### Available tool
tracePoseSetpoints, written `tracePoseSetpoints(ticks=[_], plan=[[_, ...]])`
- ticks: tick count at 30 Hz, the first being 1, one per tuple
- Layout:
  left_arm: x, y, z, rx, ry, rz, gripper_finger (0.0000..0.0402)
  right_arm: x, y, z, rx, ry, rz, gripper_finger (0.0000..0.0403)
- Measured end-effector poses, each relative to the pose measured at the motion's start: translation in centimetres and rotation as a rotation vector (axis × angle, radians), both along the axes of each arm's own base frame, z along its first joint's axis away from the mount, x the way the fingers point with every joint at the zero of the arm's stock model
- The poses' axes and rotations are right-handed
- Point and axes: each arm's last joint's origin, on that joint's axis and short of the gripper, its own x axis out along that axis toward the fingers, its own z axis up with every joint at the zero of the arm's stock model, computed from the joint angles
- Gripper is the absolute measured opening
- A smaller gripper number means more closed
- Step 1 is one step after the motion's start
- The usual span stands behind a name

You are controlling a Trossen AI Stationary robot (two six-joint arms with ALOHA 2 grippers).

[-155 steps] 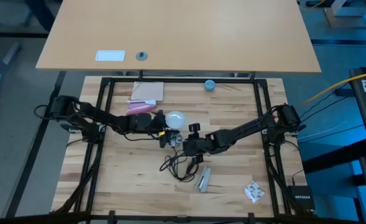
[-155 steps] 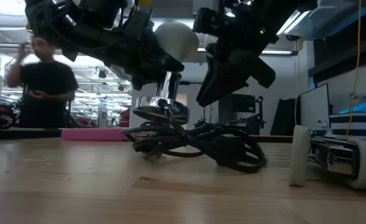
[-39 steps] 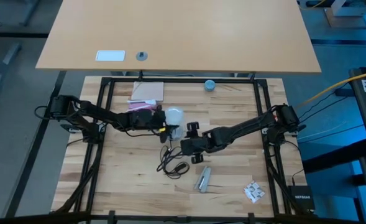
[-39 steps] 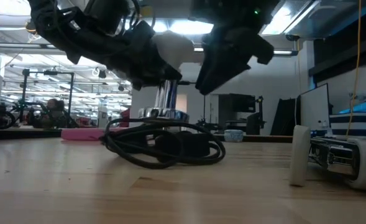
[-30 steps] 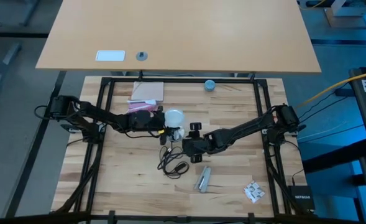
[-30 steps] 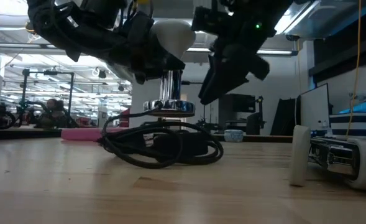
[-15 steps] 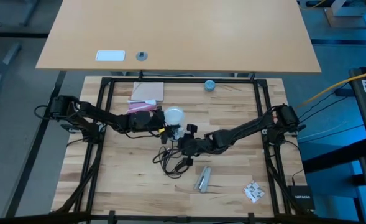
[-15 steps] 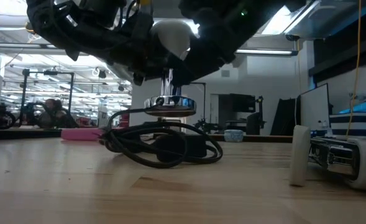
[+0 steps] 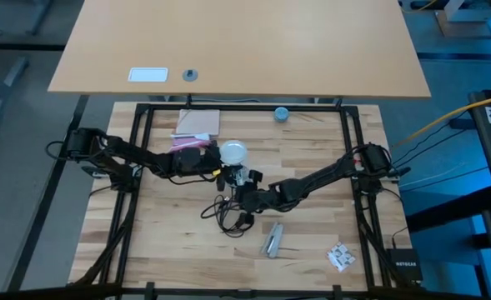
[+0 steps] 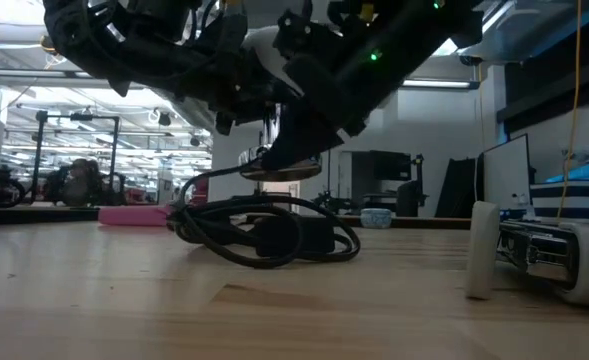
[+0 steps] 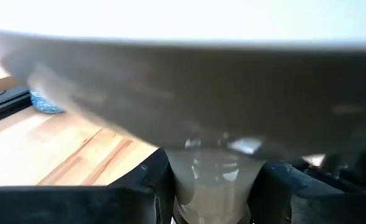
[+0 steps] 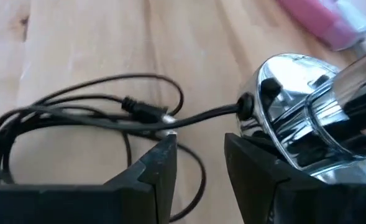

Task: Screw lightbulb
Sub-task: Remove the lightbulb from the lamp

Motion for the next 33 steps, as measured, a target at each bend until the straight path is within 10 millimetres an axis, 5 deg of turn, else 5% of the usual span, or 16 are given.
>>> tracePoseSetpoints(ticks=[8,21,33], plan=[[0.0,0.0,0.0,-0.006,0.001,0.013,0.0149,0.8,0.0,0.4,-0.015,-0.105,-0.032,0.0137],[0.0,0.0,-0.2,-0.004,0.014,0.012,0.0149,2.8,-0.2,-3.1,-0.066,-0.210,-0.077,0.0137],[0.0,-0.1,-0.1,-0.013,0.004,-0.001,0.0152,3.3,-0.5,-2.7,-0.248,-0.253,-0.083,0.0137]])
